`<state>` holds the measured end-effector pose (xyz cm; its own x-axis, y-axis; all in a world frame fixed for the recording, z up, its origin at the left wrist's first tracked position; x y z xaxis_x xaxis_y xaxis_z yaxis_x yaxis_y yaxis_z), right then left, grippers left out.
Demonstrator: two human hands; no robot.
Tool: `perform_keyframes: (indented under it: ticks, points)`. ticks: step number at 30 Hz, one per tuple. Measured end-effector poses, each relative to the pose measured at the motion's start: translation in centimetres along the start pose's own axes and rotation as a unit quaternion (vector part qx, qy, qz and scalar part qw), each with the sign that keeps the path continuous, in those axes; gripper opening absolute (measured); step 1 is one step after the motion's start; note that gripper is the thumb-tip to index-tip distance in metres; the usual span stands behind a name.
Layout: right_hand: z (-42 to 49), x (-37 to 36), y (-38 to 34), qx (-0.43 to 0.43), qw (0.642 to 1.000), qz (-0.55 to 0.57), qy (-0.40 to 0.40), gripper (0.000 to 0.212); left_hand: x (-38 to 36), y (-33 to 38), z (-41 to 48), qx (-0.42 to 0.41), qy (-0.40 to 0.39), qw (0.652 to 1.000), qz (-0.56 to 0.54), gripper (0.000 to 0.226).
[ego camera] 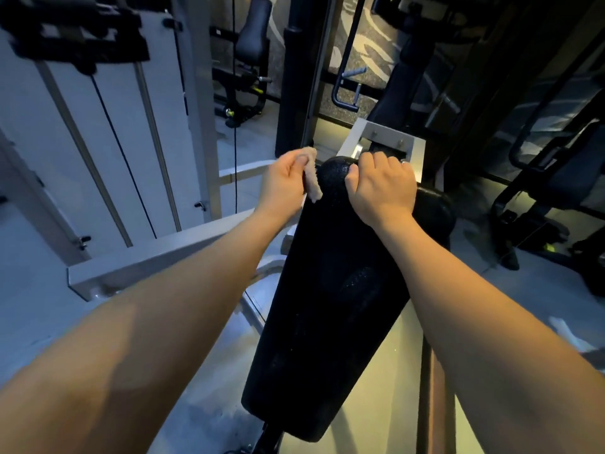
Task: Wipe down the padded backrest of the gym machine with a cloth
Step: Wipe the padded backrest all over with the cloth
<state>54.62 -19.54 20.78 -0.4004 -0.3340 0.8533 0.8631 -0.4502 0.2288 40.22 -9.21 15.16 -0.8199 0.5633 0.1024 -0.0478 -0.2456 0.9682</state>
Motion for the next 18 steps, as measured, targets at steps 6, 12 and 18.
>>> perform_keyframes:
  ticks: [6, 12, 18]
  points:
    - [-4.4, 2.2, 5.6, -0.036, 0.998, 0.047, 0.015, 0.037, -6.2, 2.5, 1.9, -0.077, -0.103, 0.966, 0.224, 0.03]
    - [-8.1, -0.8, 12.1, -0.125, 0.985, 0.105, -0.06, 0.05, -6.9, 4.0, 2.2, -0.141, -0.033, 0.919, 0.368, 0.032]
    - [-8.1, -2.1, 12.1, -0.139, 0.974, 0.165, -0.068, 0.053, -17.1, 7.4, -1.8, -0.324, -0.106, 0.838, 0.426, 0.032]
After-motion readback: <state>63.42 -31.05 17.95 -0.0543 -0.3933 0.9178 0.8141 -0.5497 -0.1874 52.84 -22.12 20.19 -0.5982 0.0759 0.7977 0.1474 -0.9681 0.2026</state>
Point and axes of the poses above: each hand's wrist, its own z-axis towards the middle knuckle, its own x-axis out of the back of the hand, y = z × x, the point moved 8 cm from there along z, towards the middle knuckle, and after that the axes turned 11 degrees about -y, right-handed, at the moved point
